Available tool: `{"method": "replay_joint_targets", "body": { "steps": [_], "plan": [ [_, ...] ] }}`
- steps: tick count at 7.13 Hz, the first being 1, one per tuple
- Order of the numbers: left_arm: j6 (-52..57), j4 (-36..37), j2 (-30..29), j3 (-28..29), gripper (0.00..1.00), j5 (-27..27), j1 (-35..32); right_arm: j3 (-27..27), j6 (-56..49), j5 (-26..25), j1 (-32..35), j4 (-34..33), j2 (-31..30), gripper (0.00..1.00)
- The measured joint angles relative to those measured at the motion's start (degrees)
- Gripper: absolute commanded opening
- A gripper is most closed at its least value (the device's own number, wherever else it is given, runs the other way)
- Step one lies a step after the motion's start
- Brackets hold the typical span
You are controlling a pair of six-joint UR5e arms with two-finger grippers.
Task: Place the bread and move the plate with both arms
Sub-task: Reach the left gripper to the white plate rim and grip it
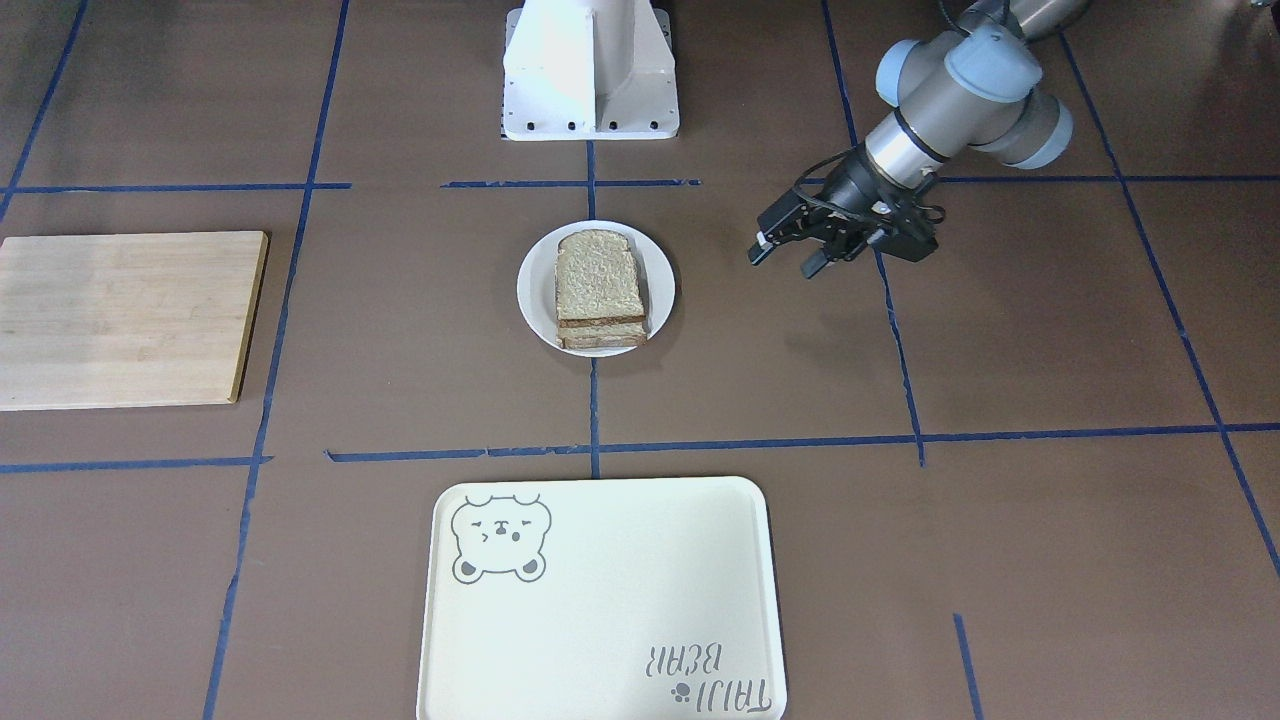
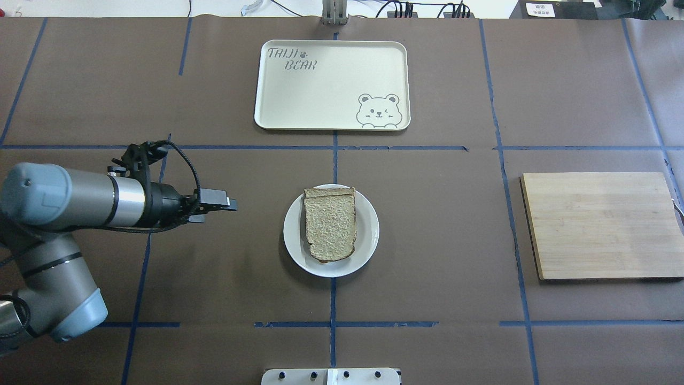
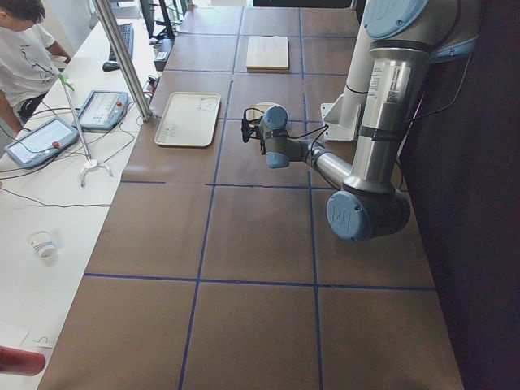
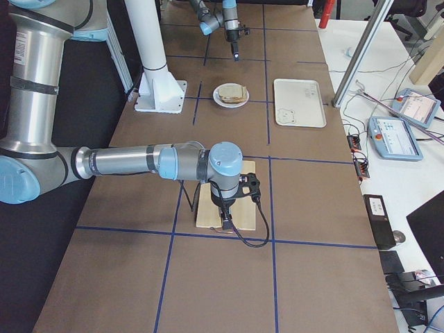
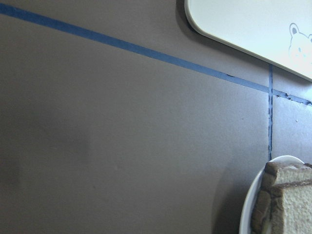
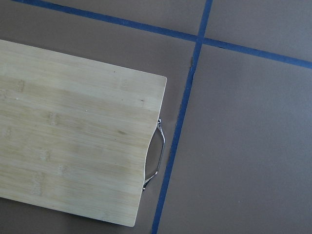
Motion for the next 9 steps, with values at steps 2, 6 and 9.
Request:
{"method": "replay_joint_targets", "body": {
  "steps": [2, 6, 9],
  "plan": [
    [-5.3, -0.7, -3.1, 1.0, 0.8, 9.3, 7.1, -0.1, 0.0, 0.0, 0.0, 0.0, 0.0, 1.0],
    [-11.5, -10.0, -9.2, 11.9, 0.42, 15.6, 10.6, -0.1, 0.0, 0.0, 0.1, 0.0, 0.0, 1.0],
    [-13.4, -15.1, -9.8, 14.6, 0.19, 15.7, 10.8, -0.1, 0.0, 0.0, 0.0, 0.0, 0.0, 1.0]
  ]
}}
